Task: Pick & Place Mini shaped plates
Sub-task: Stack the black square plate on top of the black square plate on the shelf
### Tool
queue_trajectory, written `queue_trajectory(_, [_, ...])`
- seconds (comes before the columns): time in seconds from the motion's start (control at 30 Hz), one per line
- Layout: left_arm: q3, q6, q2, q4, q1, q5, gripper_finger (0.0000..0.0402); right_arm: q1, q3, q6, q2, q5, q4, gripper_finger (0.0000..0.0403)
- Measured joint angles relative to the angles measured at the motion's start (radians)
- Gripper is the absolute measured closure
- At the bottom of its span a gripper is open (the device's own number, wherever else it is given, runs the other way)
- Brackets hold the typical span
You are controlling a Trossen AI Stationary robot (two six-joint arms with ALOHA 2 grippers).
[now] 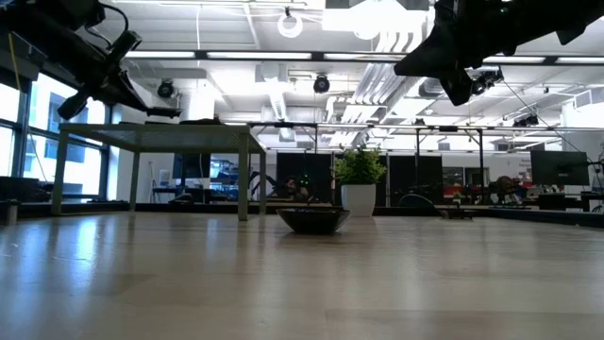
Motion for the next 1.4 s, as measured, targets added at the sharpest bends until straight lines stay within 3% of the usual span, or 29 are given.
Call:
queue_trajectory(0.43, [0.0,-0.137,0.0,-0.004,0.004,-0.054,0.0398,0.0,0.0,-0.007,0.0,0.019,0.0,0.0401])
queue_trajectory(1.03, [0.0,-0.136,0.001,0.017,0.004,-0.067,0.0337,0.0,0.0,-0.007,0.0,0.02,0.0,0.0399])
queue_trajectory(1.17, [0.0,-0.13,0.004,0.045,0.004,-0.067,0.0346,0.0,0.0,-0.007,0.0,0.03,0.0,0.0401])
queue_trajectory(1.4, [0.001,-0.128,0.02,0.057,0.004,-0.07,0.0397,0.0,0.0,-0.006,0.0,0.037,0.0,0.0397])
